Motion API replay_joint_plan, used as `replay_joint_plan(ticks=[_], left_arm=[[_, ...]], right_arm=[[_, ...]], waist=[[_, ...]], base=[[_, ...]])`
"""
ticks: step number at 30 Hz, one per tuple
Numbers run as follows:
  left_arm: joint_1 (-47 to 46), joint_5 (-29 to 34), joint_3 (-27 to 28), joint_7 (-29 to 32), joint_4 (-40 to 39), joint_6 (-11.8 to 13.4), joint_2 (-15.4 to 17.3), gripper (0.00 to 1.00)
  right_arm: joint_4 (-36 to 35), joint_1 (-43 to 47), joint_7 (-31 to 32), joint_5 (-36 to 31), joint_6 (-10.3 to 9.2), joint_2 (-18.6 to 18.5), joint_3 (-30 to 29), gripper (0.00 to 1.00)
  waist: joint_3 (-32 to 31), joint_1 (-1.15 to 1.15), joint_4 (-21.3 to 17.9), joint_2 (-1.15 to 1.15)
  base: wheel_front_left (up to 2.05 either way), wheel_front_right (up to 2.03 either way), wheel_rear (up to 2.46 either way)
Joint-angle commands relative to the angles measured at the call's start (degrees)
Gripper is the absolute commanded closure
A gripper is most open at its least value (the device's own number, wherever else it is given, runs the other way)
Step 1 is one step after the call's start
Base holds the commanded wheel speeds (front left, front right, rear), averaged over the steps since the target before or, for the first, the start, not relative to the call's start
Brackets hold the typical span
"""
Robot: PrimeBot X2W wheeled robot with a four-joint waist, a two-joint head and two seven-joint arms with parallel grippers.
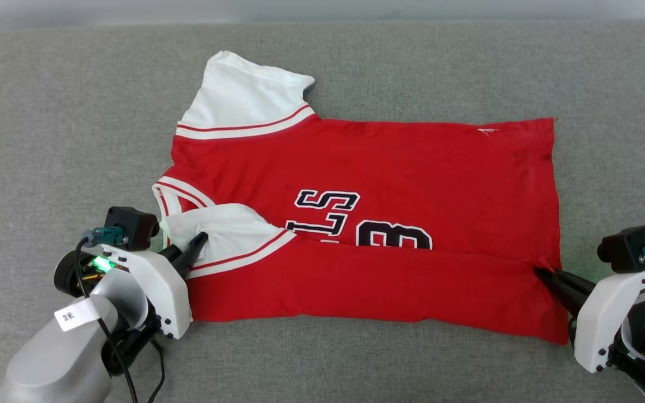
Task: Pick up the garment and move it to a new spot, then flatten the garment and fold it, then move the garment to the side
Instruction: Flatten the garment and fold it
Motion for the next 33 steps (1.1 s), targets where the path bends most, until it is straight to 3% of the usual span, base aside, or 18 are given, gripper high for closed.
replay_joint_plan(ticks=[1,2,6,10,20,26,33], left_arm=[[0.7,0.3,-0.5,0.0,1.1,0.1,0.1,0.0],[0.6,0.2,-0.2,-0.3,1.3,0.2,0.0,0.0],[0.4,0.4,0.0,-0.4,0.3,0.1,1.3,0.0],[0.3,-0.7,-0.1,3.2,-2.5,-0.1,3.7,0.0],[-1.4,-8.2,-1.4,23.7,-12.8,0.2,10.1,0.0],[-1.8,-12.2,-2.6,32.9,-15.3,1.1,11.2,0.0],[-2.5,-10.3,-5.0,35.5,-13.5,1.1,10.5,0.0]], right_arm=[[0.2,0.4,-0.4,0.3,-0.09,0.3,-0.2,0.55],[0.1,0.6,-0.9,0.1,-0.09,0.3,-0.7,0.0],[-1.3,2.6,-2.0,-0.2,-0.08,0.7,-2.1,0.0],[-2.8,4.5,-2.3,-0.8,-0.08,1.0,-3.6,0.0],[-4.6,6.9,-0.4,-2.5,-0.08,2.9,-5.4,0.0],[-5.1,6.5,0.4,-3.1,-0.08,3.8,-5.6,0.0],[-5.3,5.2,0.5,-3.2,-0.08,4.0,-5.6,0.0]], waist=[[-0.9,0.0,0.4,0.0],[-1.5,0.0,0.6,0.0],[-4.1,0.0,1.5,0.0],[-6.3,0.0,2.4,0.0],[-9.1,0.0,3.9,0.0],[-8.9,0.0,3.6,0.0],[-6.9,0.0,2.2,0.0]], base=[[0.0,0.0,0.0],[0.0,0.0,0.0],[0.0,0.0,0.0],[0.0,0.0,0.0],[0.0,0.0,0.0],[0.0,0.0,0.0],[0.0,0.0,0.0]])
